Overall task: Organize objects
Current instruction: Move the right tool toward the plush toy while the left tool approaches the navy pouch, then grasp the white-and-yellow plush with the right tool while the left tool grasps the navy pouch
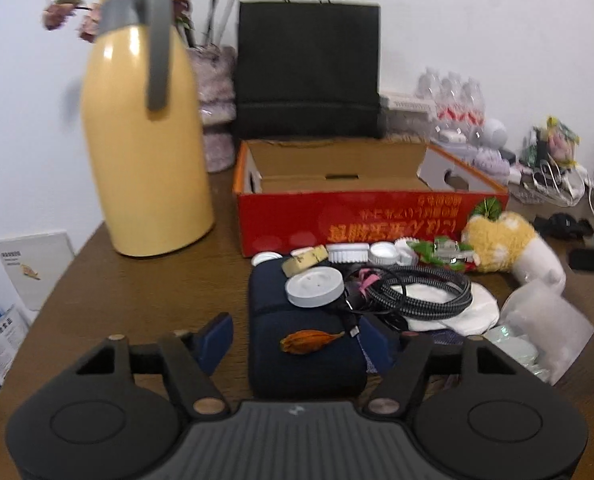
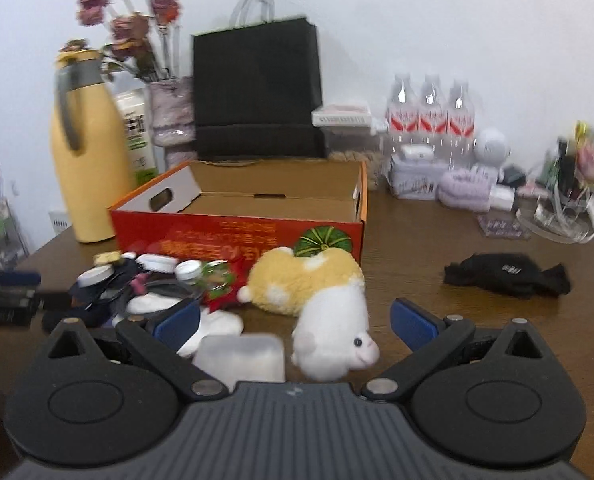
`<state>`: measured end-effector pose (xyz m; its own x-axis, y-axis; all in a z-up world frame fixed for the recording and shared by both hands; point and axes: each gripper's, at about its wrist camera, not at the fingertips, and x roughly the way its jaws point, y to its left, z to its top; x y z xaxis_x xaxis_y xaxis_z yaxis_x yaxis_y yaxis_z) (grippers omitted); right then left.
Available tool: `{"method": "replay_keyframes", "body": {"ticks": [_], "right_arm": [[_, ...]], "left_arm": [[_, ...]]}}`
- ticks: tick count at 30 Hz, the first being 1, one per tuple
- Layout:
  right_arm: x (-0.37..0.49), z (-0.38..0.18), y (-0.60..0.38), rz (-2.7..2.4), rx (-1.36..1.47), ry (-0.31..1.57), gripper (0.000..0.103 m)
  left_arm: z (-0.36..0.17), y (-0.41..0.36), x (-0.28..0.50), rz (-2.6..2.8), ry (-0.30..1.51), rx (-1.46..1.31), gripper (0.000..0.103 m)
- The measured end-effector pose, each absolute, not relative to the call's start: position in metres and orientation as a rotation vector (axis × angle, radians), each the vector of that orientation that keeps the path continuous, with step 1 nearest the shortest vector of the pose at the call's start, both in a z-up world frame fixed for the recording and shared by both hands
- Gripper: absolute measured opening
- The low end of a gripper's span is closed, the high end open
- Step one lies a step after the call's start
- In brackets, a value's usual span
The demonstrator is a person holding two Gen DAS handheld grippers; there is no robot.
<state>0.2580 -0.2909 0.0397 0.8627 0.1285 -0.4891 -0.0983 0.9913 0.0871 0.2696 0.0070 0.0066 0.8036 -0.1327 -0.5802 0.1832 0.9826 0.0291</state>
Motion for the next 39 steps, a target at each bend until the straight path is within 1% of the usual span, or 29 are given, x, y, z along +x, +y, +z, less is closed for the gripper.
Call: {"method": "replay_keyframes", "body": {"ticks": [1,2,4,6,8,10,11,16,20,22,23,24,27,29,32,34,36,39], "right_arm": [[0.268,0.034,-0.293,0.115,0.073,0.53,0.103],[0.277,0.028,-0.294,0.109,0.083,0.546,0.103],[0.291,0.016,-0.294,0.106,0.094,0.578,0.102],[0.297,0.008,-0.291,0.114,0.094,0.592,0.085],[0.301,0.003,-0.289,0.101,0.085,0.587,0.084],[0.303,0.002,-0.289,0.095,0.09,0.583,0.08],[0.303,0.003,-0.29,0.096,0.1,0.576,0.078],[0.3,0.003,-0.298,0.112,0.128,0.573,0.078],[0.308,0.002,-0.302,0.117,0.14,0.585,0.078],[0.314,0.0,-0.3,0.116,0.147,0.592,0.075],[0.316,-0.001,-0.299,0.101,0.139,0.594,0.059],[0.317,-0.001,-0.297,0.082,0.123,0.594,0.045],[0.304,0.007,-0.298,0.088,0.124,0.572,0.043],[0.289,0.016,-0.298,0.085,0.113,0.534,0.042],[0.269,0.031,-0.299,0.073,0.118,0.479,0.042],[0.258,0.037,-0.3,0.08,0.14,0.458,0.042],[0.249,0.04,-0.3,0.089,0.154,0.452,0.042],[0.231,0.043,-0.298,0.095,0.137,0.45,0.042]], "left_arm": [[0.003,0.003,0.274,-0.187,0.627,0.102,0.066],[-0.003,-0.001,0.278,-0.203,0.649,0.122,0.049],[-0.005,-0.01,0.277,-0.215,0.623,0.162,0.036],[-0.003,-0.015,0.271,-0.268,0.618,0.168,0.036],[0.002,-0.018,0.265,-0.357,0.607,0.106,0.038],[0.005,-0.022,0.261,-0.461,0.576,0.041,0.069],[0.005,-0.025,0.26,-0.487,0.566,0.041,0.093],[0.002,-0.022,0.261,-0.24,0.464,0.148,0.091],[-0.009,-0.013,0.284,-0.115,0.559,0.124,0.092],[-0.019,-0.015,0.298,-0.117,0.645,0.13,0.091],[-0.024,-0.018,0.304,-0.12,0.694,0.142,0.089],[-0.022,-0.017,0.304,-0.13,0.687,0.113,0.072],[-0.005,-0.014,0.302,-0.142,0.73,0.118,0.061],[0.014,-0.008,0.299,-0.18,0.724,0.089,0.059],[0.04,0.01,0.302,-0.278,0.765,-0.146,0.059],[0.042,0.012,0.306,-0.378,0.813,-0.292,0.059],[0.04,0.005,0.309,-0.381,0.875,-0.327,0.059],[0.05,-0.006,0.291,-0.317,0.784,-0.229,0.059]]}}
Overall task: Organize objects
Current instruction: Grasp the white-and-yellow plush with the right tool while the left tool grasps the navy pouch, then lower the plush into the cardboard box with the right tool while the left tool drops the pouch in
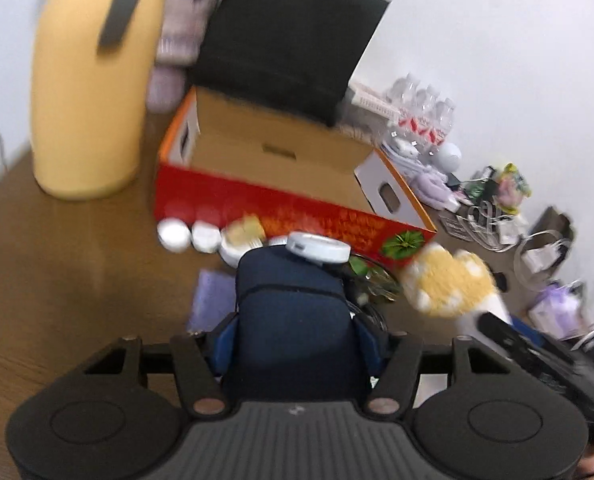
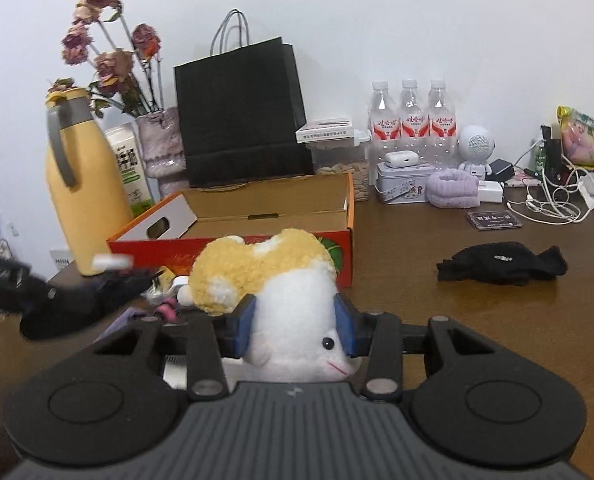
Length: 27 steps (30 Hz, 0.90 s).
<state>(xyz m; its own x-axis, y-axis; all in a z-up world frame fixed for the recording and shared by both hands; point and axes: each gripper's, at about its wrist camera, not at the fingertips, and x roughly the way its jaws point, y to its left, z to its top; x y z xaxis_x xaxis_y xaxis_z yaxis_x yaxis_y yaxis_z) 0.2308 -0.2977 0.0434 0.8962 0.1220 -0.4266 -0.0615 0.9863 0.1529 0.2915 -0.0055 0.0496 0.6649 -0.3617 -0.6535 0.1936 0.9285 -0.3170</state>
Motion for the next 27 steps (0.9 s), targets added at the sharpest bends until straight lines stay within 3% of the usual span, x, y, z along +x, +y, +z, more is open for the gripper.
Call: {"method": "replay_keyframes", "body": {"ticks": [5,10,11,20,22,23,24,27], "right_arm": [[0.184,0.052,-0.297,0.085,0.121,0.406,0.041],[0.145,0.045,-0.285,0.192,0.161,0.44,0.038],[0.138,0.043,-0.281,0.196,0.166,0.438,0.035],[0.108,0.022,-0.267,0.163,0.118,0.56,0.033],[0.099,0.021,-0.261,0.18,0.1,0.558,0.052],[0.098,0.019,-0.258,0.174,0.092,0.551,0.07],[0.099,0.016,-0.256,0.159,0.084,0.548,0.077],[0.114,0.004,-0.25,0.109,0.077,0.532,0.071]], "left_arm": [[0.057,-0.027,0.238,-0.31,0.718,-0.021,0.059],[0.017,-0.035,0.213,-0.289,0.812,0.059,0.059],[0.014,-0.035,0.204,-0.272,0.786,0.068,0.059],[0.017,-0.014,0.144,-0.196,0.72,0.061,0.061],[0.008,-0.01,0.137,-0.172,0.721,0.063,0.063],[0.003,-0.009,0.134,-0.168,0.723,0.063,0.064],[-0.003,-0.009,0.135,-0.169,0.736,0.069,0.069],[-0.011,-0.009,0.142,-0.157,0.734,0.077,0.073]]}}
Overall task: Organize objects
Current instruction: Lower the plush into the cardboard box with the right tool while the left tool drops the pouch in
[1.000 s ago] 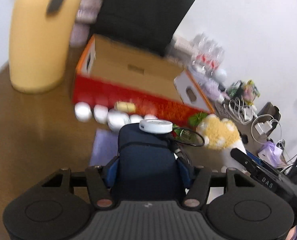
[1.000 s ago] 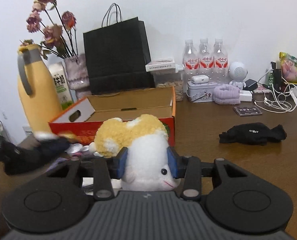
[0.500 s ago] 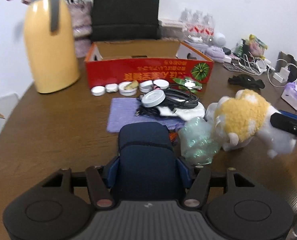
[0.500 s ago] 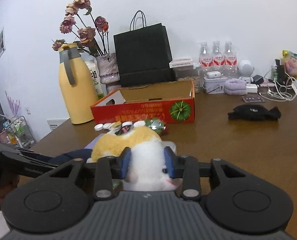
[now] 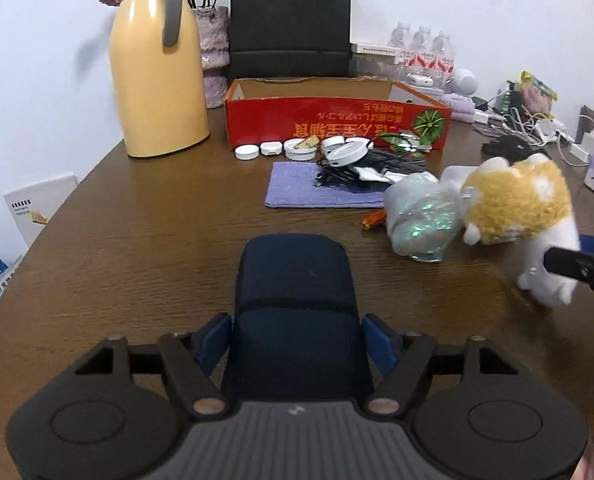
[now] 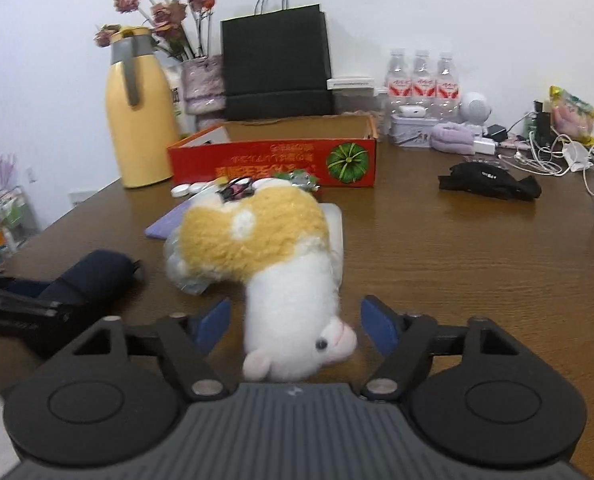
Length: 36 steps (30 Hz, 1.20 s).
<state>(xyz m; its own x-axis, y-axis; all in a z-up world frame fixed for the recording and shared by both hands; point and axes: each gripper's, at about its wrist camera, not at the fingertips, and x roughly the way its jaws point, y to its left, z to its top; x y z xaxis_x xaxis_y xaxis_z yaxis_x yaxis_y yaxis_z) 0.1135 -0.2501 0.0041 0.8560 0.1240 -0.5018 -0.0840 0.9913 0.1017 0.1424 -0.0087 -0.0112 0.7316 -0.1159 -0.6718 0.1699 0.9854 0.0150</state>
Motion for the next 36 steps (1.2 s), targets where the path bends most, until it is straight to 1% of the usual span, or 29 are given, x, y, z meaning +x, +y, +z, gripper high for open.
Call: {"method": "replay_keyframes", "body": {"ticks": [1,2,3,4,5,6,10,12,15,18,20,22,25,27,29,32,33,34,36], "right_arm": [[0.12,-0.001,-0.248,0.107,0.071,0.533,0.066],[0.129,-0.005,-0.245,0.097,0.059,0.544,0.048],[0.134,-0.009,-0.243,0.084,0.053,0.551,0.048],[0.136,-0.01,-0.243,0.081,0.066,0.546,0.046],[0.135,-0.008,-0.246,0.1,0.106,0.549,0.045],[0.134,-0.005,-0.249,0.118,0.141,0.546,0.044],[0.115,0.017,-0.266,0.138,0.212,0.502,0.044],[0.113,0.034,-0.281,0.165,0.268,0.467,0.044],[0.138,0.067,-0.303,0.201,0.262,0.392,0.044],[0.203,0.105,-0.325,0.217,0.221,0.336,0.044],[0.259,0.121,-0.335,0.228,0.227,0.384,0.044],[0.326,0.13,-0.341,0.228,0.251,0.467,0.045],[0.421,0.121,-0.337,0.195,0.259,0.629,0.045],[0.483,0.1,-0.328,0.136,0.259,0.749,0.045],[0.524,0.076,-0.317,0.06,0.203,0.826,0.045],[0.565,0.04,-0.298,-0.017,0.115,0.918,0.05],[0.57,0.033,-0.295,-0.029,0.099,0.924,0.056],[0.575,0.028,-0.29,-0.04,0.069,0.923,0.06],[0.58,0.019,-0.275,-0.016,-0.017,0.911,0.078]], "left_arm": [[-0.014,-0.008,0.146,-0.16,0.742,0.074,0.073],[-0.016,-0.009,0.15,-0.154,0.744,0.072,0.076],[-0.017,-0.009,0.151,-0.146,0.742,0.079,0.076],[-0.016,-0.009,0.152,-0.151,0.748,0.076,0.07],[-0.012,-0.009,0.151,-0.153,0.747,0.076,0.062],[-0.011,-0.01,0.147,-0.148,0.74,0.079,0.06],[0.001,0.001,0.141,-0.211,0.718,0.023,0.058],[0.018,0.007,0.148,-0.232,0.695,-0.013,0.058],[0.057,0.006,0.182,-0.259,0.608,0.001,0.059],[0.1,-0.003,0.243,-0.313,0.524,0.029,0.059],[0.117,-0.018,0.293,-0.303,0.529,0.064,0.059],[0.122,-0.034,0.352,-0.258,0.562,0.086,0.059],[0.111,-0.056,0.432,-0.201,0.614,0.101,0.059],[0.093,-0.064,0.482,-0.155,0.66,0.091,0.059],[0.075,-0.067,0.52,-0.122,0.699,0.102,0.059],[0.042,-0.061,0.555,-0.055,0.797,0.148,0.062],[0.031,-0.06,0.562,-0.044,0.853,0.173,0.062],[0.026,-0.063,0.56,-0.063,0.838,0.216,0.061],[0.018,-0.067,0.555,-0.103,0.834,0.29,0.066]]}}
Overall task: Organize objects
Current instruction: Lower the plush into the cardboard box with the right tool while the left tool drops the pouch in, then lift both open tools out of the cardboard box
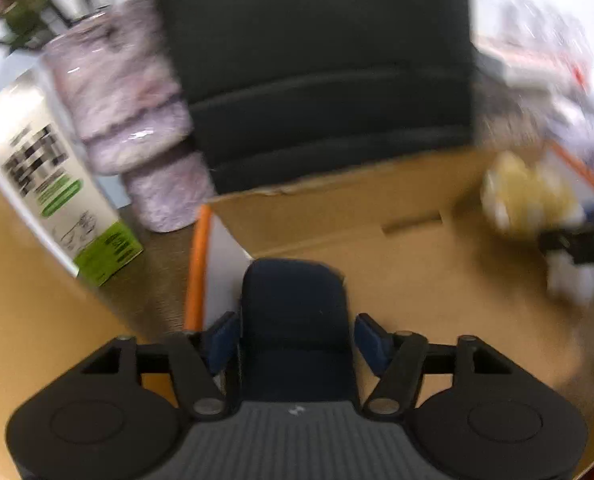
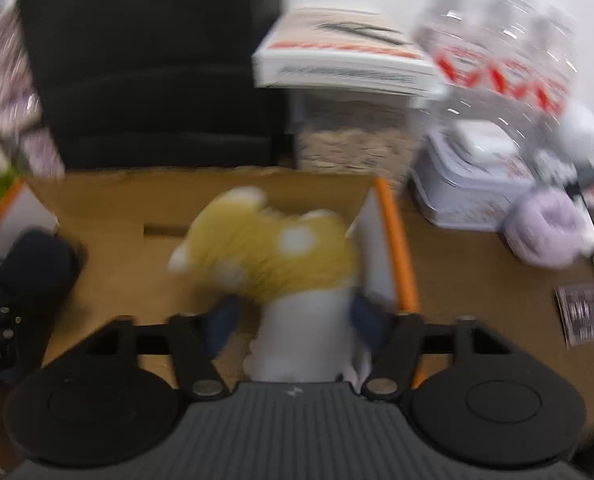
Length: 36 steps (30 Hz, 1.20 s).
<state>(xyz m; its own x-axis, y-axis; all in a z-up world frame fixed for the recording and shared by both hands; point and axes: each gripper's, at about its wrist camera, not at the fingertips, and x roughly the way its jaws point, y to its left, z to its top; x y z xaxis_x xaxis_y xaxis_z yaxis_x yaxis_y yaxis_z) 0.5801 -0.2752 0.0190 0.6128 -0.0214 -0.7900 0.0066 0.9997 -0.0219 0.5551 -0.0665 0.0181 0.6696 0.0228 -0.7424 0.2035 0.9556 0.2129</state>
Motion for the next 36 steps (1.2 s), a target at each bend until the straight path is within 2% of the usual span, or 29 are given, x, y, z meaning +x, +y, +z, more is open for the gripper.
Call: {"method": "replay_keyframes", "body": {"ticks": [5,11,13,14,15,16,19,20,21,26,32,36], "right_arm": [[0.583,0.017,-0.263,-0.01,-0.087,0.888,0.09],[0.554,0.017,-0.253,0.039,-0.134,0.885,0.095],[0.541,0.02,-0.245,0.02,-0.192,0.839,0.097],[0.535,0.022,-0.243,-0.006,-0.197,0.838,0.103],[0.53,0.026,-0.242,-0.027,-0.205,0.843,0.103],[0.525,0.033,-0.243,-0.037,-0.216,0.824,0.103],[0.497,0.064,-0.247,-0.015,-0.23,0.746,0.103],[0.486,0.076,-0.25,-0.001,-0.215,0.734,0.103],[0.474,0.088,-0.253,0.018,-0.193,0.72,0.103],[0.39,0.115,-0.276,0.132,-0.041,0.619,0.103],[0.232,0.096,-0.291,0.212,0.109,0.501,0.103],[0.134,0.075,-0.284,0.221,0.107,0.527,0.103]], "left_arm": [[0.019,-0.059,0.553,-0.139,0.836,0.258,0.069],[0.017,-0.064,0.538,-0.154,0.876,0.282,0.068],[0.018,-0.065,0.529,-0.19,0.905,0.262,0.073],[0.018,-0.069,0.523,-0.2,0.912,0.289,0.071],[0.022,-0.069,0.516,-0.198,0.899,0.277,0.063],[0.032,-0.064,0.506,-0.208,0.865,0.24,0.062],[0.068,-0.051,0.478,-0.218,0.768,0.191,0.072],[0.082,-0.047,0.466,-0.205,0.73,0.187,0.079],[0.095,-0.042,0.453,-0.193,0.687,0.18,0.085],[0.126,-0.015,0.361,-0.137,0.568,0.13,0.091],[0.097,0.008,0.211,-0.235,0.514,-0.03,0.096],[0.075,0.005,0.126,-0.278,0.523,-0.004,0.097]]}}
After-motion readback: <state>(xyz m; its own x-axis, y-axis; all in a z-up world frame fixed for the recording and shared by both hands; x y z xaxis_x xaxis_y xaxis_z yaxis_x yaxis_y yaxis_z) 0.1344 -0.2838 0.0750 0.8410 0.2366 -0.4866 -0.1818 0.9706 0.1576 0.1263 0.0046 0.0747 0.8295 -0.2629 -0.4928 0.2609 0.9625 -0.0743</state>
